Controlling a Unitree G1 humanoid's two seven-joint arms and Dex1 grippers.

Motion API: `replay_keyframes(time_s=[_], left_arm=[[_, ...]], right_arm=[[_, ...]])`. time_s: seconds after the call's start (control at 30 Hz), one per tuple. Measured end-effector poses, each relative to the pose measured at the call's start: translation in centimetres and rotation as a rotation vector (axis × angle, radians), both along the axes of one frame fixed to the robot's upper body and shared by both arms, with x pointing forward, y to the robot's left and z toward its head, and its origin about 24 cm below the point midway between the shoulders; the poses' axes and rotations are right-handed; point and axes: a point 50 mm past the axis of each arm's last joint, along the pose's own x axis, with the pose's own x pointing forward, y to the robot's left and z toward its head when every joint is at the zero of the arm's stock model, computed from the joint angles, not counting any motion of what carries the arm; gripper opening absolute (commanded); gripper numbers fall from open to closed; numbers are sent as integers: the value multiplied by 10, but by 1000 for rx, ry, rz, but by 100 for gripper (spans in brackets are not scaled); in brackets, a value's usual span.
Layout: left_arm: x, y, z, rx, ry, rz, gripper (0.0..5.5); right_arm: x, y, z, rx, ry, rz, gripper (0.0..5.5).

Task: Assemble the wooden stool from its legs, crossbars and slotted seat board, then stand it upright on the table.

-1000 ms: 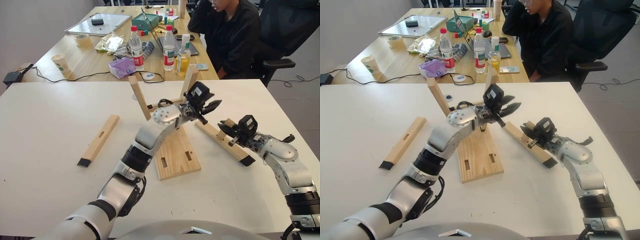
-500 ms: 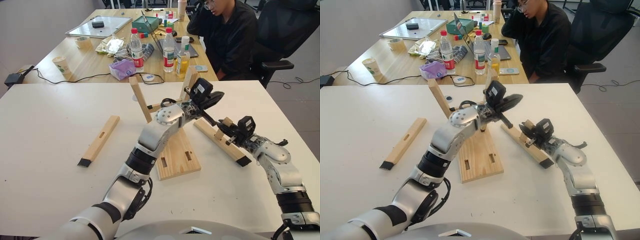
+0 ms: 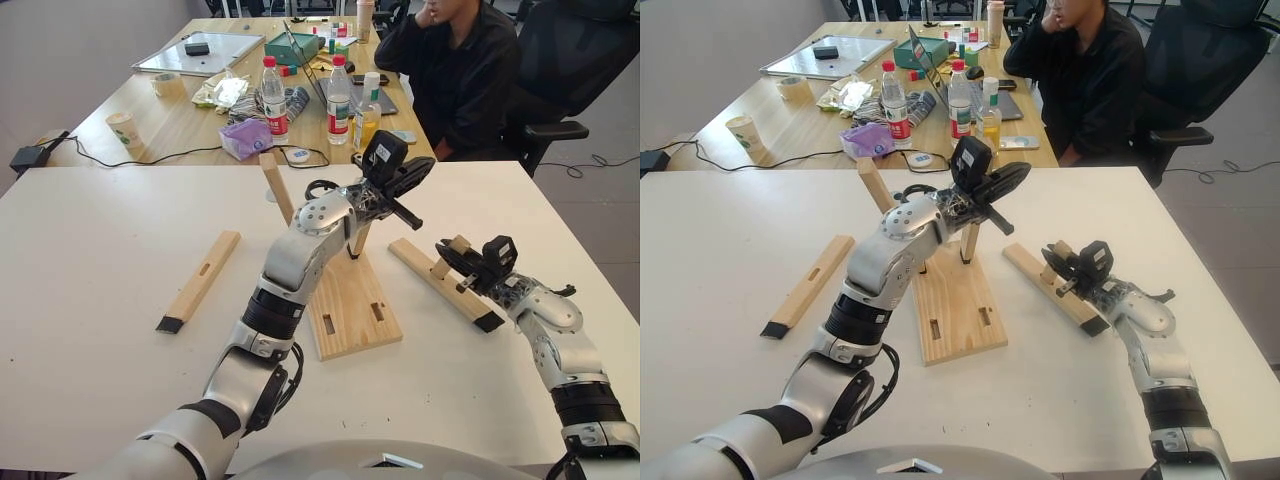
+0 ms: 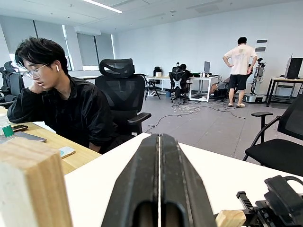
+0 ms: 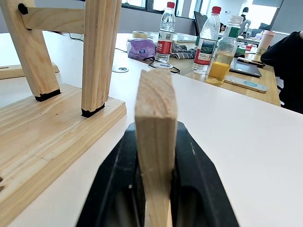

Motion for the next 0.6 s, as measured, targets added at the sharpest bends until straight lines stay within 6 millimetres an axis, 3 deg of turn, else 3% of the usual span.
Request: replay_keyframes(time_s=[0.07, 0.1, 0.13, 0.23, 0.43, 0.53, 0.6], left_arm=[[0, 0, 0, -2, 0, 2, 0], [0, 0, 1, -3, 0, -1, 0], [2, 3, 1, 3, 7, 11, 0], [1, 2, 4, -9, 1, 15, 0], [0, 6, 11, -20, -15, 42, 0], [-1, 8, 13, -25, -22, 53, 0], [-1, 11, 14, -33, -23, 69, 0]], right_arm=[[-2, -2, 0, -2, 33, -23, 98], [-14, -7, -20, -7, 172, -67, 119], [-23, -8, -27, -4, 222, -81, 133], [-24, -8, -26, -14, 257, -84, 188], [-23, -5, -20, -29, 272, -69, 280], [-24, -8, -7, -72, 263, -28, 325], [-26, -20, 7, -145, 261, -12, 325]])
